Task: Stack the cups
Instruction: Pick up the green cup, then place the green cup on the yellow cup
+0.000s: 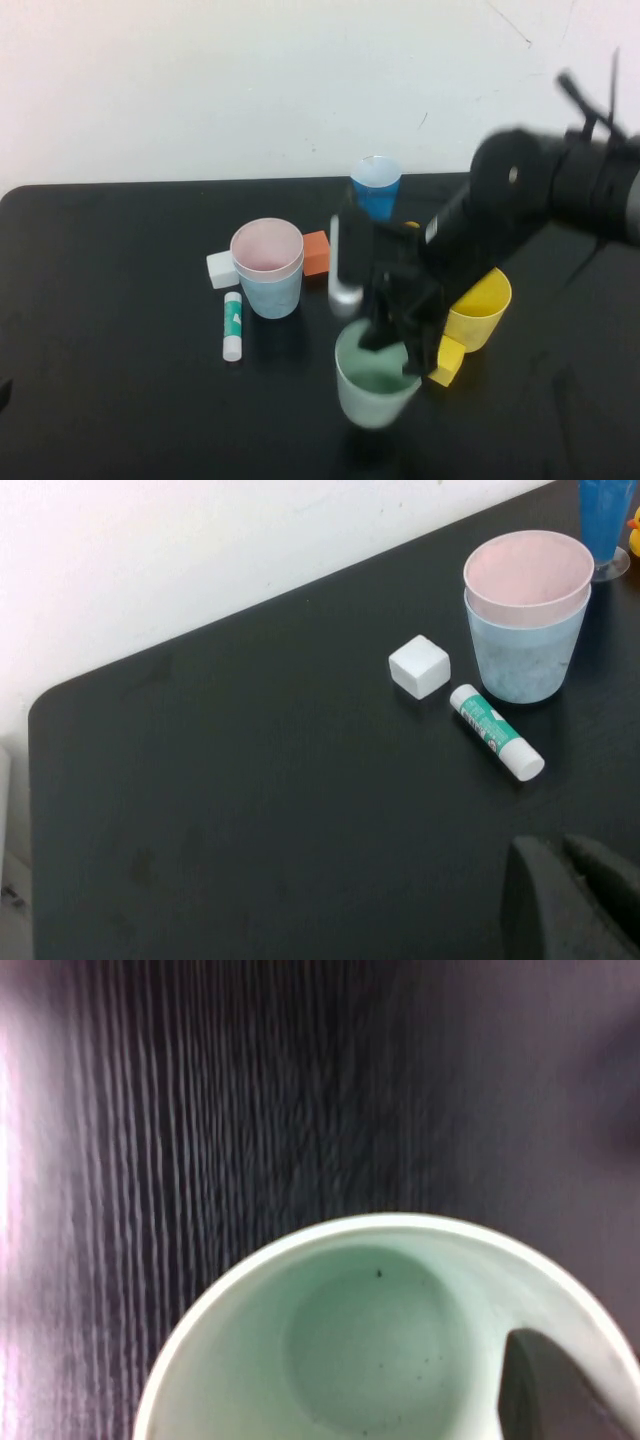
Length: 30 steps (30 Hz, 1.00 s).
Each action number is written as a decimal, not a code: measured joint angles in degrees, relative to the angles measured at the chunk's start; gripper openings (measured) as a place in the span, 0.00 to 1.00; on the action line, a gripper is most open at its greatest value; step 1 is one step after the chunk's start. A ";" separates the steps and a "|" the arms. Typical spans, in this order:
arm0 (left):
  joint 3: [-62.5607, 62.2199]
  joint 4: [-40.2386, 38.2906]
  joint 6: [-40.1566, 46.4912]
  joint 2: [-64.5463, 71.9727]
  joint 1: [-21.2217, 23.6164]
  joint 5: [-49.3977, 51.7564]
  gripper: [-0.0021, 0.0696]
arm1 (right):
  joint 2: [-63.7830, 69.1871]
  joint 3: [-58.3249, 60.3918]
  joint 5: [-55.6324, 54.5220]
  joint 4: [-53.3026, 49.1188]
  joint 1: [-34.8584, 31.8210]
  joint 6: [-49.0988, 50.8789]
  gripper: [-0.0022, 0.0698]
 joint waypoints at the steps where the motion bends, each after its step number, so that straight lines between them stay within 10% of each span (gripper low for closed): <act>1: 0.00 0.00 0.00 0.00 0.00 0.00 0.03 | -0.64 -2.00 1.64 -0.69 0.00 0.63 0.07; 11: 0.00 -0.52 -0.10 0.00 0.00 -0.09 0.03 | -5.23 -13.91 9.15 -23.31 -2.96 24.17 0.07; 30: 0.00 -1.57 -0.10 0.00 0.00 -0.09 0.03 | 2.14 -12.90 8.68 -21.14 -10.62 29.53 0.10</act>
